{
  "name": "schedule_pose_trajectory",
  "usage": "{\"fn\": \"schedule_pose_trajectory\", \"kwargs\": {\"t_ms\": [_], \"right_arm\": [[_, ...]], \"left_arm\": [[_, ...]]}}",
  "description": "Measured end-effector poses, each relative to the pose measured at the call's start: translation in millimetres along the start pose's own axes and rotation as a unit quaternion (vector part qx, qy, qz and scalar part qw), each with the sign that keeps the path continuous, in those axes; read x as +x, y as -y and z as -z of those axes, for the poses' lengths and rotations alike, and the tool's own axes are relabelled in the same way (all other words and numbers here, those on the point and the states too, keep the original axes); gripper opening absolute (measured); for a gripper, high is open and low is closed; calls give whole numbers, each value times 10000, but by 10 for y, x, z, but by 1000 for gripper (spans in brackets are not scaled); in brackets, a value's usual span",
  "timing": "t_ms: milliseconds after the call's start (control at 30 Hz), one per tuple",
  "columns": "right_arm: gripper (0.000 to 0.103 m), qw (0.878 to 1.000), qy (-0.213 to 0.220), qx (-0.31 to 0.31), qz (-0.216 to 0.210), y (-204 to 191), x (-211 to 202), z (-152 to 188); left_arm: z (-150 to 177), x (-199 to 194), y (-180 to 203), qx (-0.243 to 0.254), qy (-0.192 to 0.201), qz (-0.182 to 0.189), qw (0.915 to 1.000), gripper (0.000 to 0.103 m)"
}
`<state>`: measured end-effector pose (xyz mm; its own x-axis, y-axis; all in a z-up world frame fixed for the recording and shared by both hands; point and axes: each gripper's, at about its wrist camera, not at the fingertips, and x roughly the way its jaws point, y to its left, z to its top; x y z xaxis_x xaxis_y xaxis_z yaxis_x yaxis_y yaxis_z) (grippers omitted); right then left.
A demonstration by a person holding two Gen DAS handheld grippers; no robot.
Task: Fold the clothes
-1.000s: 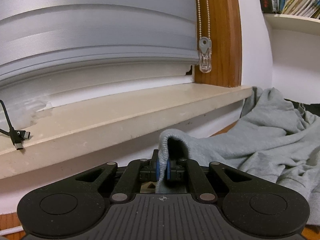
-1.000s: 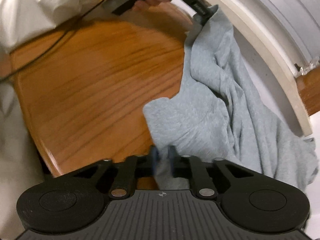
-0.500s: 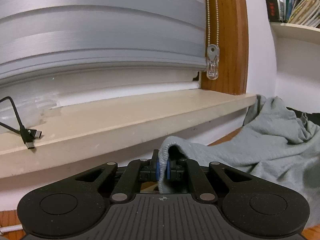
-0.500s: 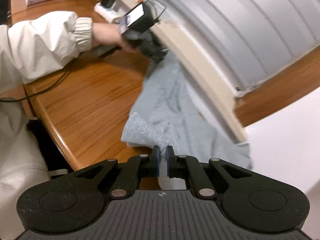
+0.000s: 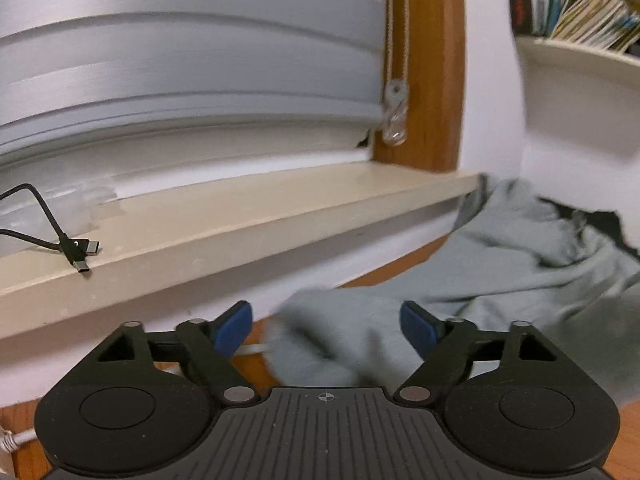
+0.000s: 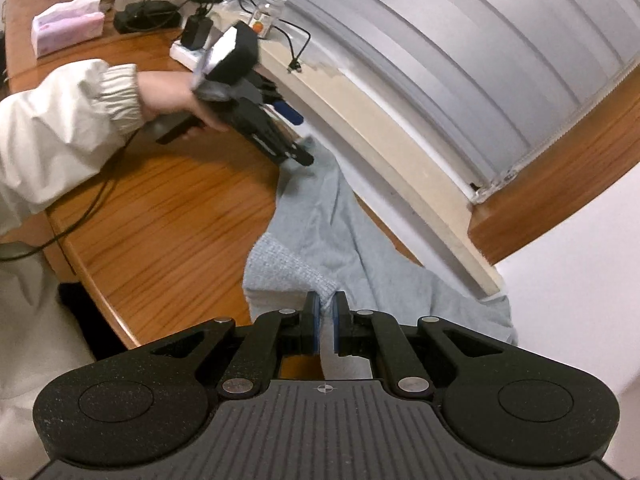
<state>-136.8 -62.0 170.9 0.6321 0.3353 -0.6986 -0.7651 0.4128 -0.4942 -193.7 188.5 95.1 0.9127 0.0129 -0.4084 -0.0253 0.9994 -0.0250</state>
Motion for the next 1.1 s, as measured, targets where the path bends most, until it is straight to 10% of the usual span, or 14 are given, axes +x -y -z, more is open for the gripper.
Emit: {"fn": "schedule_pose_trajectory", "kwargs": {"t_ms": [267, 500, 667, 967, 1100], "right_arm": [[7, 9998, 29, 198, 39, 157, 284, 74], [7, 9992, 9, 405, 52, 279, 514, 107], [7, 9983, 43, 588, 44, 361, 639, 127], [7, 9963, 149, 842, -56, 439, 671, 198], [8, 9960, 112, 876, -96, 431, 720, 259]], "left_arm": [[80, -257, 507, 769, 330, 549, 9950, 86], [179, -379, 995, 475, 432, 1338, 9889, 85], [174, -468, 1333, 421, 563, 1583, 9849, 56], [22, -245, 1840, 544, 431, 1793, 9813, 56], [24, -28, 1851, 450, 343, 1801, 9820, 4]]}}
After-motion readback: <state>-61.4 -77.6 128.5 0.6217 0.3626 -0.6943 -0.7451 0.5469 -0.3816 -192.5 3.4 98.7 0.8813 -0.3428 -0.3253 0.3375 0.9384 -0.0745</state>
